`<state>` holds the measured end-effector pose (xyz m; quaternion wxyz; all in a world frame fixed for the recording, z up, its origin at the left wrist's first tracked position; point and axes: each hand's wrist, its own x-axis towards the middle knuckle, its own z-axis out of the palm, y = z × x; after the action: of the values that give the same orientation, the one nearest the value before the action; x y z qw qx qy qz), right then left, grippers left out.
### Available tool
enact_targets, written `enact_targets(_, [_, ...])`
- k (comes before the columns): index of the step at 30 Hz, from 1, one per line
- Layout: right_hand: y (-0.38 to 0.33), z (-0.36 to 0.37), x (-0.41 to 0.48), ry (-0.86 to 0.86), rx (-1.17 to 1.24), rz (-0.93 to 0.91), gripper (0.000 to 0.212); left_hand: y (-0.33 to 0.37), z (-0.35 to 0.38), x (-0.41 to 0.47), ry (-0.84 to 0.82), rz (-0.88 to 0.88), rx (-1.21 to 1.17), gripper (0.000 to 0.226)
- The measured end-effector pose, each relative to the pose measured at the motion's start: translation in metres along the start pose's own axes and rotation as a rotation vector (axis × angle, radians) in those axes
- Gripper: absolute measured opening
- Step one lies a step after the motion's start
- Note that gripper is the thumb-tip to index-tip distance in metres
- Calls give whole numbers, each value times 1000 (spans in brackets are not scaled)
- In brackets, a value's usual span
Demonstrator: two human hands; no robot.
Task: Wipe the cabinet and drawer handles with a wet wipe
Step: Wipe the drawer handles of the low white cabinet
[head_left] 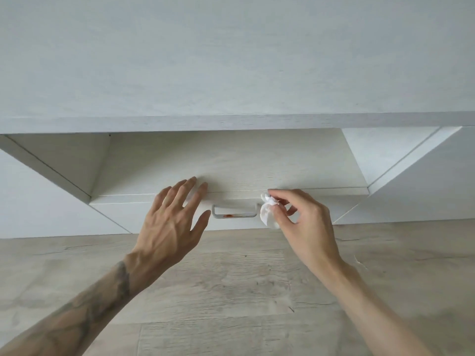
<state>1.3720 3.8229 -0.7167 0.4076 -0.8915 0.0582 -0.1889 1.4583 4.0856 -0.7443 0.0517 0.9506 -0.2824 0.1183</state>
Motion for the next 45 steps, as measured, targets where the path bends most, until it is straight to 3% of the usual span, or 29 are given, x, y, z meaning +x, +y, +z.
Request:
enact_targets(9, [8, 48, -16, 21, 67, -83, 30, -4, 13, -19, 34, -45, 57, 62])
enact_targets(15, [7, 73, -24, 97, -44, -118, 30, -13, 37, -24, 117, -12, 84, 62])
enact_targets(25, [35, 82, -17, 182, -255, -332, 22, -17, 79, -21, 258, -43, 124, 69])
enact_targets(35, [38, 80, -13, 125, -219, -362, 21, -17, 88, -20, 283, -42, 127, 67])
enact_targets(40, [23, 96, -10, 41, -180, -408, 21, -22, 87, -20, 265, -20, 160, 79])
enact_targets(45, [34, 82, -12, 101, -194, -344, 26, -23, 87, -19, 263, -23, 170, 82])
